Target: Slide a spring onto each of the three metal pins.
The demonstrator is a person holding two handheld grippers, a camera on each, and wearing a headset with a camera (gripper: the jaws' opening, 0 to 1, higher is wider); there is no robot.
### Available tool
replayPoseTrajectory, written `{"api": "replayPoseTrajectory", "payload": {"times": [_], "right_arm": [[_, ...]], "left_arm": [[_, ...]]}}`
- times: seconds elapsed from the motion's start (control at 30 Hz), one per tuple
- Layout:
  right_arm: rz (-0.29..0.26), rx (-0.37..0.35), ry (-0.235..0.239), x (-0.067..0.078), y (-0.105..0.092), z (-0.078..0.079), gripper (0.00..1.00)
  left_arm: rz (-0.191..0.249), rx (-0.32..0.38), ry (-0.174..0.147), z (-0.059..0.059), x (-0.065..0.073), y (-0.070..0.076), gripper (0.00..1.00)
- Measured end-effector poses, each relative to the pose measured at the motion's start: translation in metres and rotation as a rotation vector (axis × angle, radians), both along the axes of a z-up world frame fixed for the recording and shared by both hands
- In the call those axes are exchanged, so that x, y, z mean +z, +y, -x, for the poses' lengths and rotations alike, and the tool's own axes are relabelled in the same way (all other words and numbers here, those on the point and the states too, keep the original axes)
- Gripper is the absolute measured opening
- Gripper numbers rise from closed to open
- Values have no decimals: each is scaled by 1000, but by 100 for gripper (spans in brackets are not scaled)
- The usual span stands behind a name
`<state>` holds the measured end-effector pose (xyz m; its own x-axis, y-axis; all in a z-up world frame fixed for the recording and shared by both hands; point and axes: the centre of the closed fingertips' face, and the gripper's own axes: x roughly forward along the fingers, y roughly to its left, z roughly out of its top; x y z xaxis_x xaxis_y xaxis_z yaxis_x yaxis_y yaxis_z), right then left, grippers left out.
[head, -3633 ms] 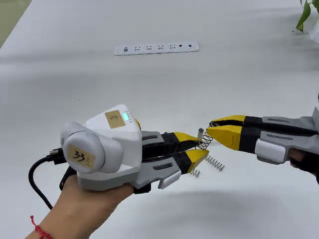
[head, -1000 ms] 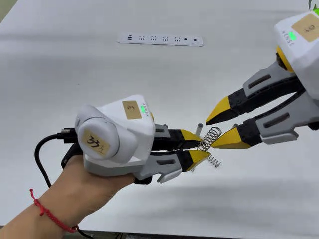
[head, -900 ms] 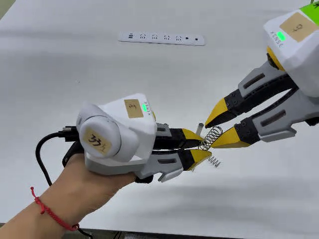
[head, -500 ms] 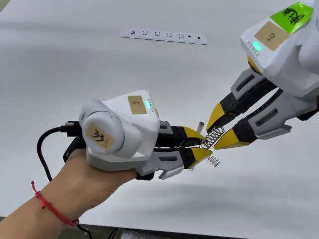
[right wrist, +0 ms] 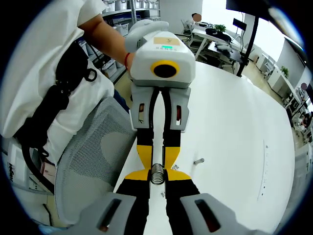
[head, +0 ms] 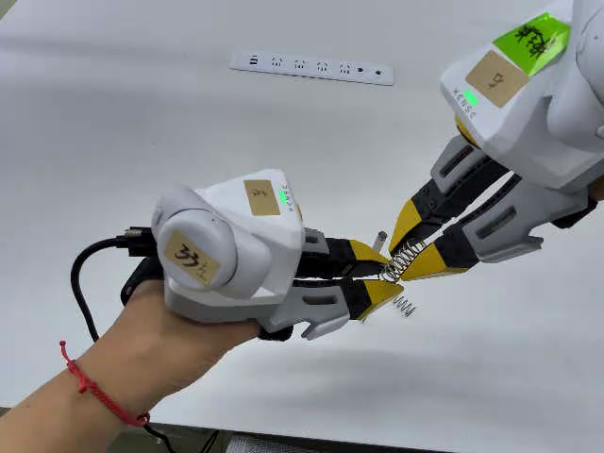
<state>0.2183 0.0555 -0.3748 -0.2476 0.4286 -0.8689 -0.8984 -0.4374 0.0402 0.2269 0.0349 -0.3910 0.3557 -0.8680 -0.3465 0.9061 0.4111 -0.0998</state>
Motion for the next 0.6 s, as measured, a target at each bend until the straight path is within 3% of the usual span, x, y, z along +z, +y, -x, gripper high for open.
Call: {"api": "replayPoseTrajectory", "payload": {"times": [0.6], "right_arm": [[6, -12, 9, -2, 3, 1, 12]], "left_arm": [[22, 11, -6, 3, -2, 7, 11]]}}
